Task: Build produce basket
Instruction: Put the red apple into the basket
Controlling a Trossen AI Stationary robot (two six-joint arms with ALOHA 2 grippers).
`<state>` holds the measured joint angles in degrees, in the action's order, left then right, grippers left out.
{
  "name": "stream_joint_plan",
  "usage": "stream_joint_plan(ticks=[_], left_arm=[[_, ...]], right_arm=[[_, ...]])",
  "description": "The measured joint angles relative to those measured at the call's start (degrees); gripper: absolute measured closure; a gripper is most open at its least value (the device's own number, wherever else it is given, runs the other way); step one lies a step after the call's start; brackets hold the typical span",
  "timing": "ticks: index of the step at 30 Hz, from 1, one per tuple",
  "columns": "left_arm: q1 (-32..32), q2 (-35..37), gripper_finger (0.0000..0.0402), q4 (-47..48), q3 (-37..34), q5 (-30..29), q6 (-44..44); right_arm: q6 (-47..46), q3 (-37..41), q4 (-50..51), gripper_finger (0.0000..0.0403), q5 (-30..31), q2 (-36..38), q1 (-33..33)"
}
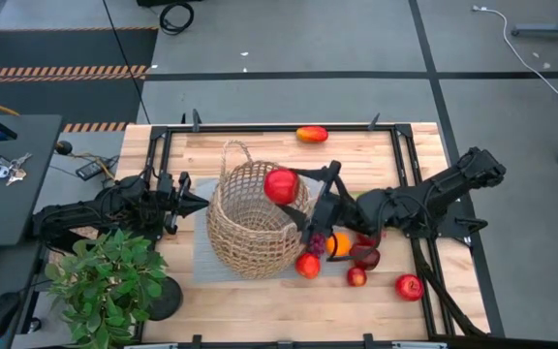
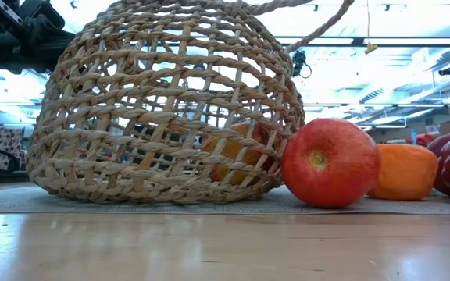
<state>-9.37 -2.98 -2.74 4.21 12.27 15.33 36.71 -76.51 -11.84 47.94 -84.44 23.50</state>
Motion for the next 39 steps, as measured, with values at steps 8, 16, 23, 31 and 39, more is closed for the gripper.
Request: stream_joint_plan(ticks=[8, 16, 23, 31, 39], left_arm=[[0.0, 0.0, 0.0374, 0.0, 0.0, 0.0, 0.0], [0.0, 0.0, 0.0366, 0.0, 0.0, 0.0, 0.0], [0.0, 0.0, 0.0373, 0.0, 0.0, 0.0, 0.0], [0.0, 0.0, 0.0366, 0.0, 0.0, 0.0, 0.0], [0.0, 0.0, 0.0373, 0.0, 0.0, 0.0, 0.0]], right_arm=[[26.7, 0.0, 0.1, 0.0025, 0.3, 0.0, -0.1], [44.6, 0.0, 0.0, 0.0025, 0.4, 0.0, -0.1], [41.7, 0.0, 0.0, 0.0024, 0.4, 0.0, -0.1], [0.0, 0.0, 0.0, 0.0024, 0.6, 0.0, -3.4], [-35.6, 0.0, 0.0, 0.0024, 9.7, 0.0, -5.8]])
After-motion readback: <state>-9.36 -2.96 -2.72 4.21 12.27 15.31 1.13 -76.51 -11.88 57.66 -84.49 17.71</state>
